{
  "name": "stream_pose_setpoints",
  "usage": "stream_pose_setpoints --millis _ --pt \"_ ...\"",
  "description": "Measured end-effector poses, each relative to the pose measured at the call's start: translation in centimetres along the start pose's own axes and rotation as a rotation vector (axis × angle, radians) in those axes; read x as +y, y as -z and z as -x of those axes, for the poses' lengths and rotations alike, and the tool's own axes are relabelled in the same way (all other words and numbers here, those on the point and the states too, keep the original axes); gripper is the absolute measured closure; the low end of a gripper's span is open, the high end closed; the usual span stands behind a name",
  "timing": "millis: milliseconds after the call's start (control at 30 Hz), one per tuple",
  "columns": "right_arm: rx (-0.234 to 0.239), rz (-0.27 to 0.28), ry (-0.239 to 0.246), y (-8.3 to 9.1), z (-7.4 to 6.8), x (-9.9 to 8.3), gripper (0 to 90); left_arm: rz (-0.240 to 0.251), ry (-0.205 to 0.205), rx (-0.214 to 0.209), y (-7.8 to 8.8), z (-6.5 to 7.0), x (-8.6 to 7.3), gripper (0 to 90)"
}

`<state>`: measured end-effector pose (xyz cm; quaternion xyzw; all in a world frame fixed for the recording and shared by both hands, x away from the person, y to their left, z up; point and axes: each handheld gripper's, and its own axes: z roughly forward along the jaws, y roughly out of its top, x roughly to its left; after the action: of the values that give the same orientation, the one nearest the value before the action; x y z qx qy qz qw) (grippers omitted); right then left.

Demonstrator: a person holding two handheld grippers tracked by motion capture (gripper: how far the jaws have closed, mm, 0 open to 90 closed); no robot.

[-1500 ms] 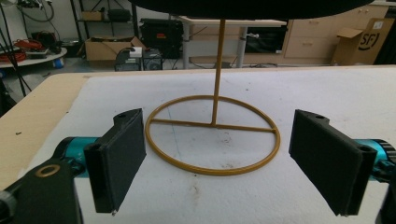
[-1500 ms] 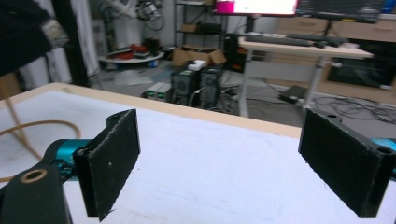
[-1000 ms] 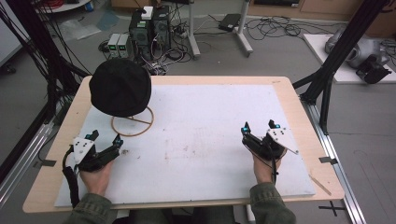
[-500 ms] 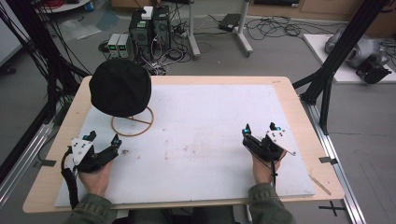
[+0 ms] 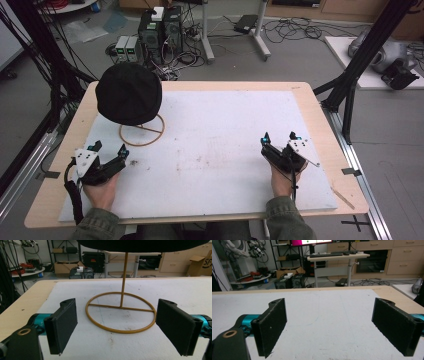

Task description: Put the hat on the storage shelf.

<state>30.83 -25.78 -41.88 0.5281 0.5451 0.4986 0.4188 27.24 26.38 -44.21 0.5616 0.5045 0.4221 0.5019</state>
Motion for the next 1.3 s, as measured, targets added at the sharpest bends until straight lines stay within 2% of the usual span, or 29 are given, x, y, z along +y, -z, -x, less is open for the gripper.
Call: stream_pose_setpoints --millis 133,1300 --pt "0.006 -0.016 -0.008 -0.12 -0.05 -0.08 11.8 -0.005 0.004 -0.002 -0.02 -0.06 -0.01 17.9" --pt "0.021 -0.030 -0.008 -0.21 -0.10 -0.17 11.8 -0.007 0.014 -0.014 -0.28 0.07 -0.03 18.0"
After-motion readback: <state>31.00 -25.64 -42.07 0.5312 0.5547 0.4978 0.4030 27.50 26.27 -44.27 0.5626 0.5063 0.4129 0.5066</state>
